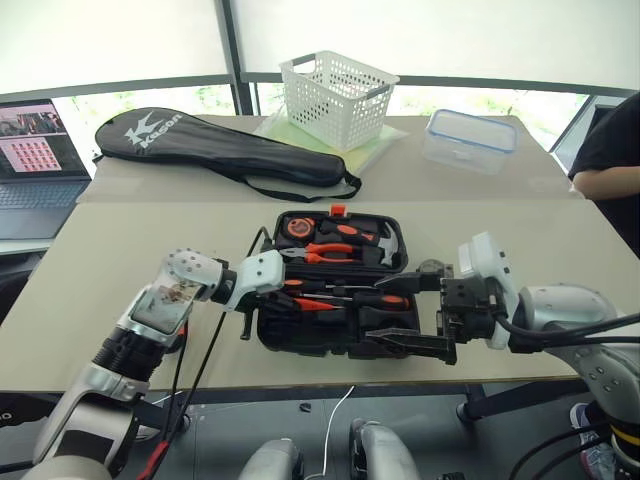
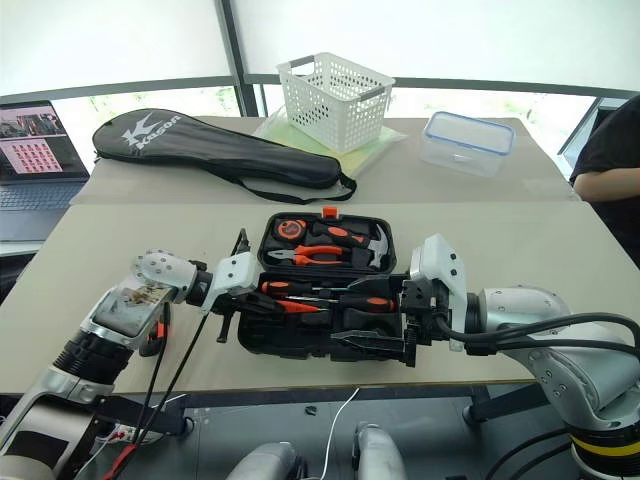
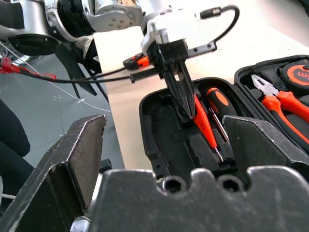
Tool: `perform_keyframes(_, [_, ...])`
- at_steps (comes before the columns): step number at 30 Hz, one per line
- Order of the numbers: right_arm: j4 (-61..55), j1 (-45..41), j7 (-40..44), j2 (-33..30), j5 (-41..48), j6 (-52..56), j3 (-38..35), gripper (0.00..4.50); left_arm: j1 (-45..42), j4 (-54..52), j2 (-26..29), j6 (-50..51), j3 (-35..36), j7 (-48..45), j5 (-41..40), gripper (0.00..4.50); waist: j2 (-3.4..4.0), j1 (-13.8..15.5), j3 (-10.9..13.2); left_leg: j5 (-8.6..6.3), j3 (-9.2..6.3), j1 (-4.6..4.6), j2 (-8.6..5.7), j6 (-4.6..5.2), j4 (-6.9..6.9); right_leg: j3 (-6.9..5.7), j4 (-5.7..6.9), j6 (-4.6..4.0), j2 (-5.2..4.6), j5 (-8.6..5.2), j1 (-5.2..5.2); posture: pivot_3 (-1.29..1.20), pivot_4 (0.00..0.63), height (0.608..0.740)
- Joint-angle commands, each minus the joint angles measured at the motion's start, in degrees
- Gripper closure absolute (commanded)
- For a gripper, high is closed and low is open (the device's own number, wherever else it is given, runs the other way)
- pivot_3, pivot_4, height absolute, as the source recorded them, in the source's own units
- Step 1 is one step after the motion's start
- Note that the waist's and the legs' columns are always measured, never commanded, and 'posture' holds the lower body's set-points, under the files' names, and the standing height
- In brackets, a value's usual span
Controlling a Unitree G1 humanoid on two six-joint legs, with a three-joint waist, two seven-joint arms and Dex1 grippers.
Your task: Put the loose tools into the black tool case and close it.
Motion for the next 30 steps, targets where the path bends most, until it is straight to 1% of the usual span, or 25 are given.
perform_keyframes(1, [-0.93,-0.55,0.08,0.11,0.50,-0.74,-0.38,0.00,-1.72,-0.97,0.44,2.00,1.57,-0.82,-1.85,4.47,0.00,-0.01,0.00,0.00,0.00,-0.01,0.00,0.00,0.00,0.00,0.00,0.00,0.00,0.00,-0.01,0.00,0.150,0.740])
perform_keyframes(6, [-0.72,-0.71,0.29,0.34,0.17,-1.07,-0.02,0.00,-3.86,-2.75,-0.37,8.91,3.67,-1.54,-6.68,4.47,0.00,-0.02,0.00,0.00,0.00,-0.02,0.00,0.00,0.00,0.00,-0.01,0.00,0.00,0.00,-0.02,0.00,0.150,0.740])
perform_keyframes(8, [-0.78,-0.57,0.54,0.21,0.07,-1.18,0.01,0.00,-4.49,-2.96,0.00,9.48,4.64,-2.06,-8.12,4.47,0.00,-0.02,0.00,0.00,0.00,-0.03,0.00,0.00,0.00,-0.02,-0.01,0.00,0.01,0.00,-0.05,0.00,0.150,0.740])
perform_keyframes(11, [-0.85,-0.48,0.75,0.04,0.21,-1.16,-0.20,0.00,-4.59,-2.66,0.51,8.18,4.84,-2.08,-8.05,4.47,0.00,-0.02,0.00,0.00,0.00,-0.06,0.00,0.00,-0.01,-0.03,-0.01,0.00,0.00,0.00,-0.09,0.00,0.150,0.740])
perform_keyframes(15, [-0.85,-0.87,0.36,0.27,0.59,-0.86,-0.27,0.00,-2.82,-0.69,0.65,3.02,2.98,-1.72,-5.07,4.47,0.00,-0.05,0.00,0.00,0.02,-0.05,0.00,-0.01,-0.02,-0.02,-0.03,0.00,-0.02,0.00,-0.10,0.00,0.150,0.740])
perform_keyframes(21, [-0.91,-0.69,-0.05,0.14,0.74,-0.65,-0.62,0.00,-0.26,-2.40,0.98,-0.13,1.73,-2.54,-4.11,4.47,0.00,-0.02,0.00,0.00,0.02,-0.06,0.00,-0.01,-0.02,0.01,-0.03,0.00,-0.05,0.00,-0.10,0.00,0.150,0.740])
perform_keyframes(26, [-1.13,-0.31,-0.10,0.06,0.80,-0.58,-0.64,0.00,-0.98,1.29,-1.89,-5.72,2.19,1.70,-1.78,4.47,0.00,0.24,0.00,0.00,0.01,-0.07,-0.01,-0.01,0.00,0.00,-0.03,0.00,-0.05,0.00,-0.08,0.00,0.150,0.740])
perform_keyframes(30, [-1.29,-0.17,-0.18,0.02,1.06,-0.43,-0.79,0.00,0.29,1.61,-2.30,-7.21,1.64,1.89,-1.05,4.47,0.00,0.11,0.00,0.00,0.02,-0.08,0.00,-0.01,-0.01,0.01,-0.04,0.00,-0.07,0.00,-0.09,0.00,0.150,0.740])
